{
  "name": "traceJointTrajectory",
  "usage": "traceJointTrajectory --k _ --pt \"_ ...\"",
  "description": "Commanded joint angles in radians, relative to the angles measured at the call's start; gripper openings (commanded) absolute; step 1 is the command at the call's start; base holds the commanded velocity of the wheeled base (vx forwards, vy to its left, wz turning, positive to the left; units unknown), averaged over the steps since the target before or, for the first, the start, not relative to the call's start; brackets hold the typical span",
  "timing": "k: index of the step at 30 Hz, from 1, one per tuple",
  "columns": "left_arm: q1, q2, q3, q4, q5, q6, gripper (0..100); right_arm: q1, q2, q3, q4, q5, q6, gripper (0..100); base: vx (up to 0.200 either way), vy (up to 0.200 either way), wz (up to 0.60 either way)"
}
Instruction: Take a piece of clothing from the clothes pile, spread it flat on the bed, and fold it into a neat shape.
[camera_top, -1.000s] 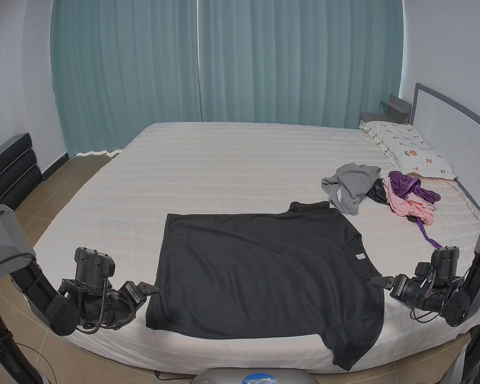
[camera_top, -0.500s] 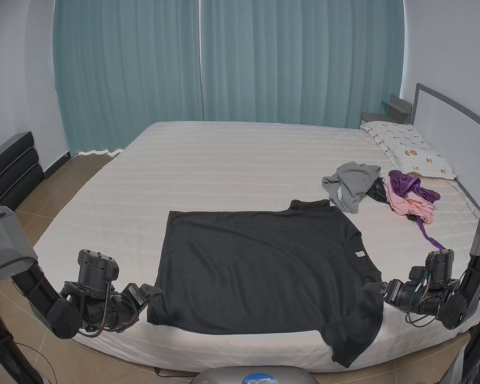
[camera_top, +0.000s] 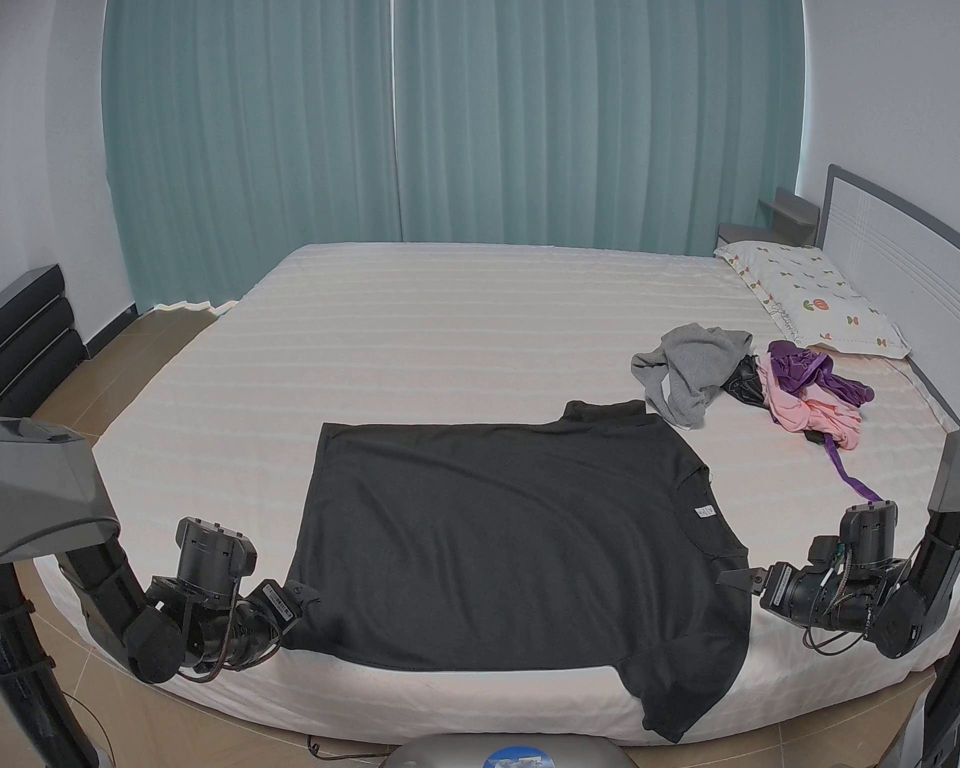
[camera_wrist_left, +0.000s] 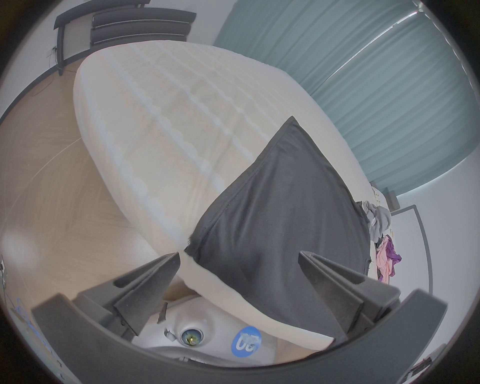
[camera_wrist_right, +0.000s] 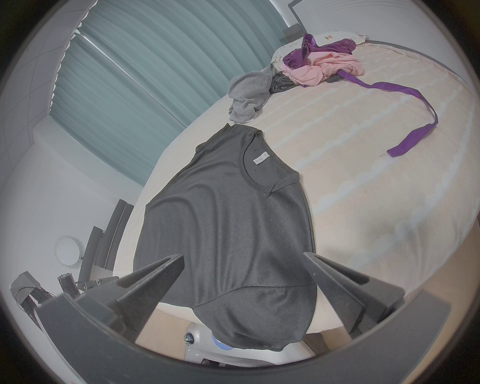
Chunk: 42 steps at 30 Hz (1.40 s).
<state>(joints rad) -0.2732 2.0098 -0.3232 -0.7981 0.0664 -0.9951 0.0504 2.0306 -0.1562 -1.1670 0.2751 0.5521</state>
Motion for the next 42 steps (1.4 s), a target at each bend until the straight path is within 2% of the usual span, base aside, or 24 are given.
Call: traceJointTrajectory --k 1,6,12,13,23,29,42 --pt "0.022 0.162 0.023 -0.116 0.043 0.038 100 0.008 0.026 -0.017 0.0 -0.001 0.002 100 0.0 0.0 0.0" --pt "0.019 0.244 0.023 -0.24 0.079 0.047 100 0.008 0.034 -0.023 0.0 -0.001 0.002 100 0.0 0.0 0.0" --pt "0.017 0.244 0.01 -0.266 0.079 0.053 100 0.006 0.043 -0.028 0.0 0.001 0.003 100 0.0 0.0 0.0" --pt "0.017 0.245 0.012 -0.268 0.079 0.053 0 0.006 0.046 -0.033 0.0 0.001 0.003 100 0.0 0.0 0.0" --pt "0.025 0.228 0.061 -0.268 0.084 0.053 0 0.005 0.054 -0.036 0.0 -0.001 0.003 100 0.0 0.0 0.0" --pt "0.023 0.228 0.101 -0.316 0.124 0.056 0 0.003 0.057 -0.023 0.003 0.001 0.003 100 0.0 0.0 0.0" --pt "0.014 0.224 0.128 -0.38 0.119 0.072 0 -0.007 0.172 -0.057 0.003 0.003 0.002 100 0.0 0.0 0.0"
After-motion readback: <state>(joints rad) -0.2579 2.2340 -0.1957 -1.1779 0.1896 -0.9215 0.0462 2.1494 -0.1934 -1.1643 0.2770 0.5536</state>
